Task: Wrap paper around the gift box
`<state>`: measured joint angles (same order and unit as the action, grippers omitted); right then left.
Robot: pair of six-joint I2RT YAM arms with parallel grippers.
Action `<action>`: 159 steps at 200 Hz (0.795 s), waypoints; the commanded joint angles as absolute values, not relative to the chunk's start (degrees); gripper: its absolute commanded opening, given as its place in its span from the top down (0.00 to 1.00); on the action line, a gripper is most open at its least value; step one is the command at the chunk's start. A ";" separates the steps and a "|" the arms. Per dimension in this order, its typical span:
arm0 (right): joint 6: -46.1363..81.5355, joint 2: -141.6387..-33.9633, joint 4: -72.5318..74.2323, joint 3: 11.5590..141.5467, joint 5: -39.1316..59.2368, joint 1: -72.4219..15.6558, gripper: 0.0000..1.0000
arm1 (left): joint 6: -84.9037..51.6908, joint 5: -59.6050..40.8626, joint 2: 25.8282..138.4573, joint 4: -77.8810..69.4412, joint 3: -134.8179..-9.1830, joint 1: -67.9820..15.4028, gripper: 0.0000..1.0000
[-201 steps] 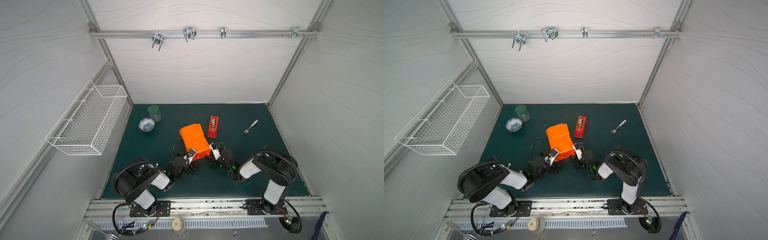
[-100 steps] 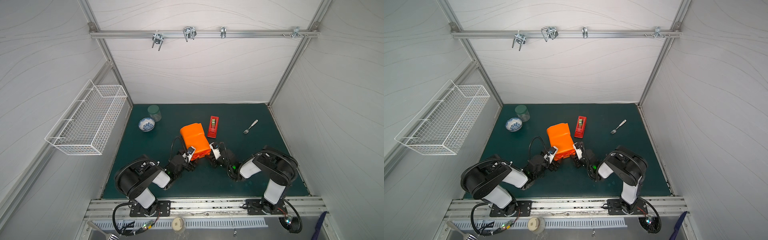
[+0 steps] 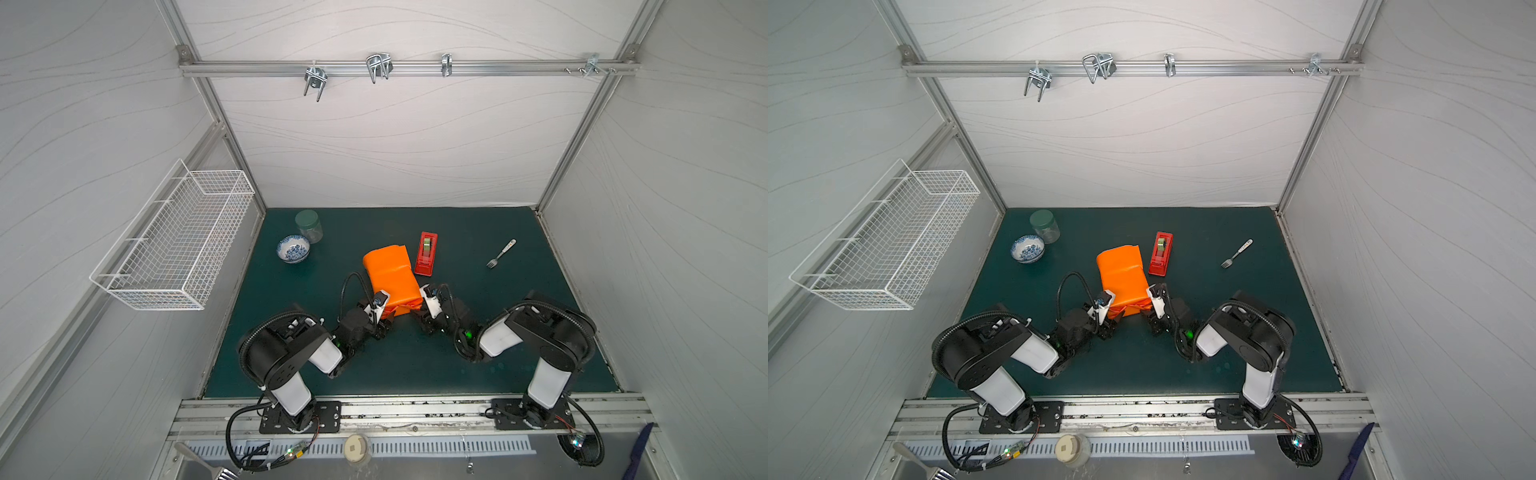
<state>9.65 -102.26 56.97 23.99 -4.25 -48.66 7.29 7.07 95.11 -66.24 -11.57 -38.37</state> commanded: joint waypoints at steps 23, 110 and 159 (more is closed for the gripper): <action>9.74 -100.11 57.73 22.47 -5.10 -48.34 0.48 | 6.38 6.47 96.57 -72.09 -12.34 -37.95 0.29; 11.25 -93.78 55.86 18.26 -6.87 -48.09 0.40 | 6.05 5.81 96.14 -71.19 -12.09 -37.10 0.35; 12.77 -80.81 44.58 16.42 -7.96 -46.84 0.36 | 5.84 5.13 95.30 -70.88 -11.56 -36.47 0.37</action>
<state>11.51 -87.18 52.38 16.71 -6.74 -47.79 6.15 5.85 95.88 -67.59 -11.57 -37.04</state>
